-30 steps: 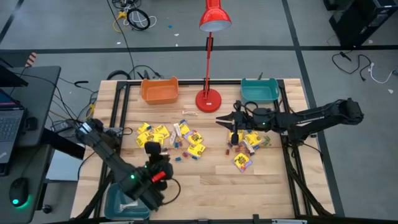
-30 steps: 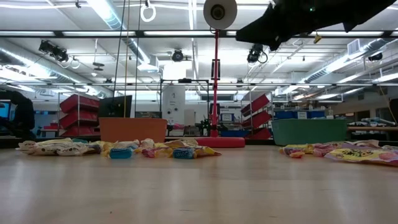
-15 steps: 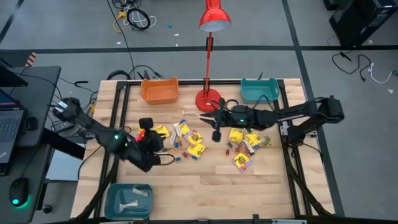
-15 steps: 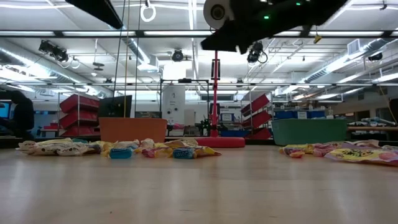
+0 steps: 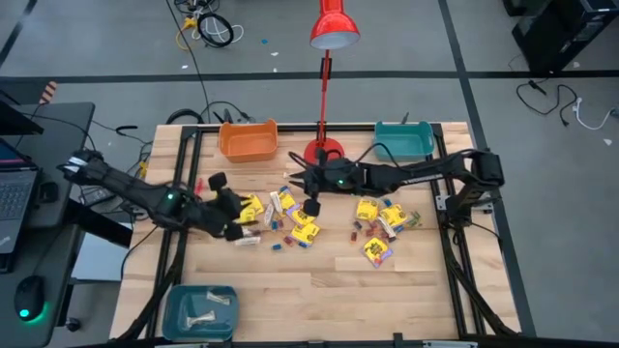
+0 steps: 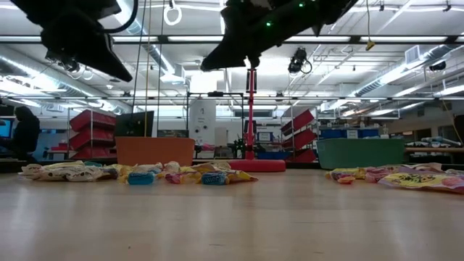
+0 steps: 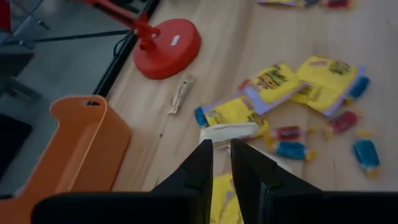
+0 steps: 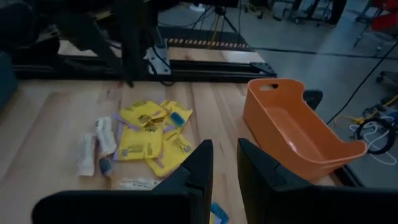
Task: Sort candy
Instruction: Put the white candy into the blue bin
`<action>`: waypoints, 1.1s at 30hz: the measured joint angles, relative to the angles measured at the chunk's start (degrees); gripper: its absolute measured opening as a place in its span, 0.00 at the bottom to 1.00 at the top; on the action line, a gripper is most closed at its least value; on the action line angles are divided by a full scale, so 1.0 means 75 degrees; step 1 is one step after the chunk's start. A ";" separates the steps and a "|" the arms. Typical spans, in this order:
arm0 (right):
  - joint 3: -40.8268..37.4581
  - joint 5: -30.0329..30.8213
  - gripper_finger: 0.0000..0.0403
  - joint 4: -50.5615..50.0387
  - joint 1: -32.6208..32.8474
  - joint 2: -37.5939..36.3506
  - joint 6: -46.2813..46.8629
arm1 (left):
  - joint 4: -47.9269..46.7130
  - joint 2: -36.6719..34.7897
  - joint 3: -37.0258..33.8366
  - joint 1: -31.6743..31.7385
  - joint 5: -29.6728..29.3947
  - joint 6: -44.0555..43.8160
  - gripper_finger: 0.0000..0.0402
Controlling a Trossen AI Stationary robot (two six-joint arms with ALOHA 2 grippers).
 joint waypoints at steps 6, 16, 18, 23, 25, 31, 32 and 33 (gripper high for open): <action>0.0450 0.0000 0.15 -0.0307 -0.0350 0.0440 -0.0124 | 0.0249 -0.0739 -0.0512 0.0532 0.0005 -0.0045 0.15; 0.0511 0.0009 0.15 -0.0965 -0.1008 0.0795 -0.0521 | 0.0090 -0.1920 -0.1093 0.1410 -0.0001 0.0535 0.15; 0.0514 0.0009 0.15 -0.1297 -0.1068 0.0885 -0.0621 | -0.0027 -0.2179 -0.1188 0.1521 0.0004 0.0600 0.15; 0.0508 0.0009 0.20 -0.1440 -0.1144 0.1342 -0.0677 | 0.0031 -0.2462 -0.1293 0.1594 -0.0007 0.0699 0.15; 0.0508 0.0009 0.23 -0.1410 -0.1157 0.1548 -0.0596 | 0.0079 -0.2459 -0.1284 0.1594 -0.0019 0.0719 0.15; 0.0502 0.0025 0.30 -0.1641 -0.1218 0.1829 -0.0116 | 0.0097 -0.2439 -0.1284 0.1591 -0.0024 0.0761 0.15; 0.0505 0.0024 0.30 -0.1581 -0.1230 0.1872 -0.0011 | 0.0134 -0.2443 -0.1284 0.1594 -0.0027 0.0759 0.15; 0.0505 0.0026 0.31 -0.1637 -0.1246 0.1918 0.0071 | 0.0153 -0.2447 -0.1284 0.1594 -0.0035 0.0784 0.15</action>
